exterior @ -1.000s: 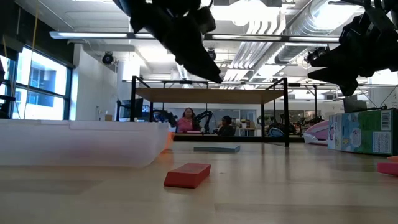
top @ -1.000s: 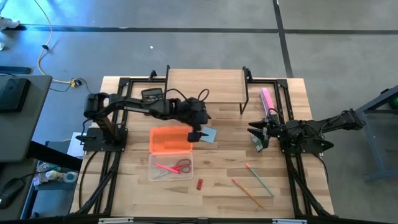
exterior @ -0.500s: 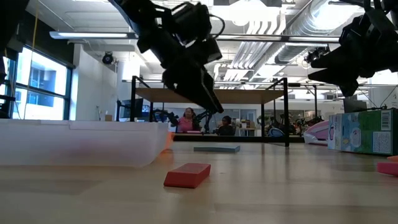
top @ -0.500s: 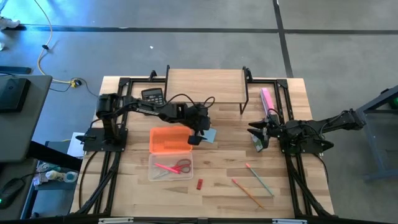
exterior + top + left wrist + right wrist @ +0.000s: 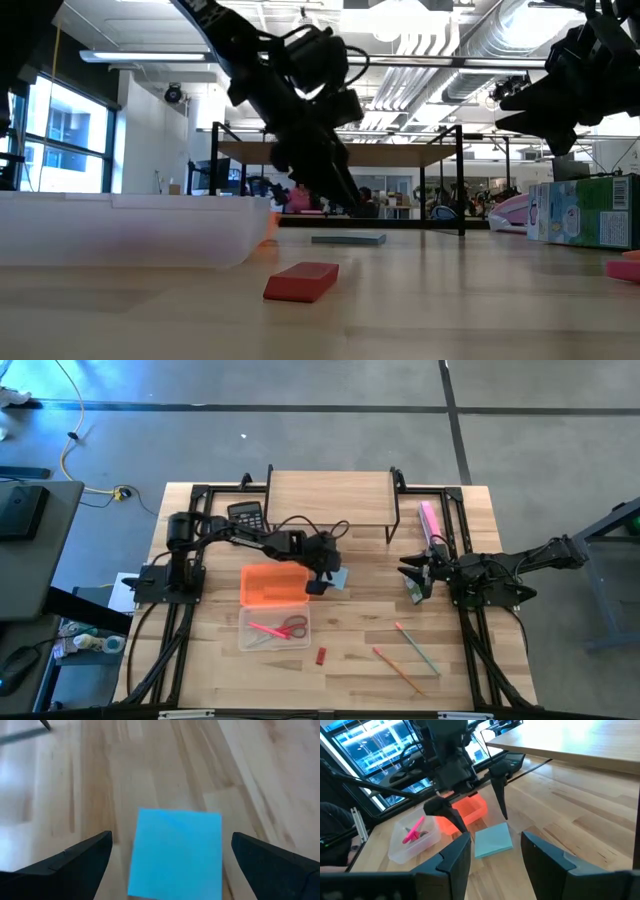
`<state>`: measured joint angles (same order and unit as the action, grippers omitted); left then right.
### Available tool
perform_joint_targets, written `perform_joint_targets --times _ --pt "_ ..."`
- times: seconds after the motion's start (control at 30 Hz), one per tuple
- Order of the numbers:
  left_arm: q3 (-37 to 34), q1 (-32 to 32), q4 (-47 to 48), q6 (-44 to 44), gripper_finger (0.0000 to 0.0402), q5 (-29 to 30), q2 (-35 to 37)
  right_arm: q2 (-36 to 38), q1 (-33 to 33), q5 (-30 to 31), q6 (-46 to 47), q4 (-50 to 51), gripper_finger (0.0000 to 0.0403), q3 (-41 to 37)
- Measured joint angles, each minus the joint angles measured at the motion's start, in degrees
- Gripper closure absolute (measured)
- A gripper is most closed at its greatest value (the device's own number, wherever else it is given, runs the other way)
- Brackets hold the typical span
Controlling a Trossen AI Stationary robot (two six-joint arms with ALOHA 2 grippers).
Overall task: Pack school essentials
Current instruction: Put the blue sticky note into the supply box
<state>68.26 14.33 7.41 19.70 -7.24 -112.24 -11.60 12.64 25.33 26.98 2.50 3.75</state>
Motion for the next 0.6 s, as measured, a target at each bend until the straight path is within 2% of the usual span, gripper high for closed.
perform_joint_targets --times 0.6 --pt "0.0 0.1 -1.5 -1.5 0.0002 -1.1 -3.7 0.0 0.0 0.0 0.0 0.3 0.0238 0.0"
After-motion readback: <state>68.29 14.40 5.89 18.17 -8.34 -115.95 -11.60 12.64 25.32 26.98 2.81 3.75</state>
